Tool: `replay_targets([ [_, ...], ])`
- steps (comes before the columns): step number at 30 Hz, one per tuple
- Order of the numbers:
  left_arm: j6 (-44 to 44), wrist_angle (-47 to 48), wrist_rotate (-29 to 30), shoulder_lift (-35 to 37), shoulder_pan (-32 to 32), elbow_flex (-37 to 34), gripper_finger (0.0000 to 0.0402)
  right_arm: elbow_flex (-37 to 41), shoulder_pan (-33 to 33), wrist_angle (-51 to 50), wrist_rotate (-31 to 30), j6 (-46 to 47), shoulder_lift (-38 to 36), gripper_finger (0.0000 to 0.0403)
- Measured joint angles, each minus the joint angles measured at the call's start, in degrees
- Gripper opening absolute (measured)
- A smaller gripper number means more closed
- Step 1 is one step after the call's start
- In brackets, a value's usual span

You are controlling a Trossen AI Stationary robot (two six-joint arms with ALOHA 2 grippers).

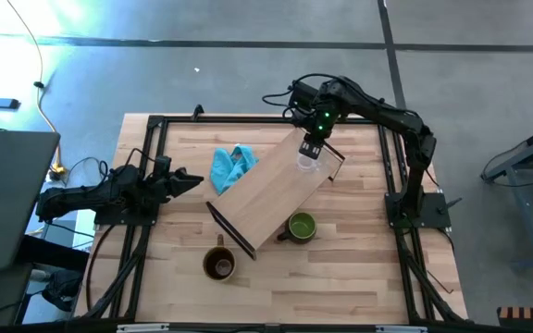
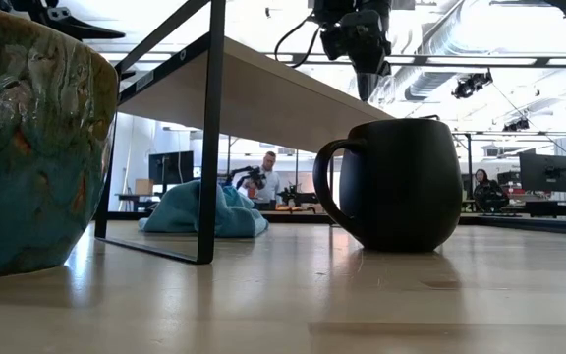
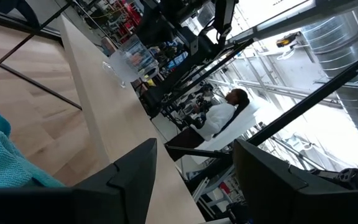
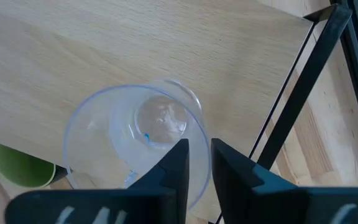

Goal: Stack small to large cups/mugs on shelf
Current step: Put the transparent mug on the shelf, then put the black mug on the shelf

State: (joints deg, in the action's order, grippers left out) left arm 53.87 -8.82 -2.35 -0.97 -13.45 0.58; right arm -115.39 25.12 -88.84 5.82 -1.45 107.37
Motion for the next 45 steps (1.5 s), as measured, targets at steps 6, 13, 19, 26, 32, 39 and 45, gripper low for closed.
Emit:
replay_targets([
  [6,0.0,0.0,0.0,0.0,0.0,0.0,0.02,0.0,0.0,0.02,-0.17,0.02,0.0,0.0064],
  [13,0.0,0.0,0.0,0.0,0.0,0.0,0.02,0.0,0.0,0.42,-0.17,0.02,0.0,0.0064],
  [19,0.0,0.0,0.0,0.0,-0.01,0.0,0.02,0.0,0.0,0.62,-0.15,-0.07,0.0,0.0064],
  [26,0.0,0.0,0.0,0.0,-0.01,0.0,0.02,-0.05,0.0,0.86,-0.07,-0.51,0.0,0.0064],
  [32,0.0,0.0,0.0,0.0,0.0,0.0,0.02,-3.15,0.0,1.05,0.04,-0.89,0.0,0.0064],
  [39,0.0,0.0,0.02,0.0,-0.02,0.0,0.02,-6.32,0.0,-0.92,0.02,-1.18,-0.02,0.0075],
  [45,0.0,0.0,0.02,0.0,0.0,0.0,0.02,-9.49,-0.59,-1.15,0.38,-0.09,-0.04,0.0095],
])
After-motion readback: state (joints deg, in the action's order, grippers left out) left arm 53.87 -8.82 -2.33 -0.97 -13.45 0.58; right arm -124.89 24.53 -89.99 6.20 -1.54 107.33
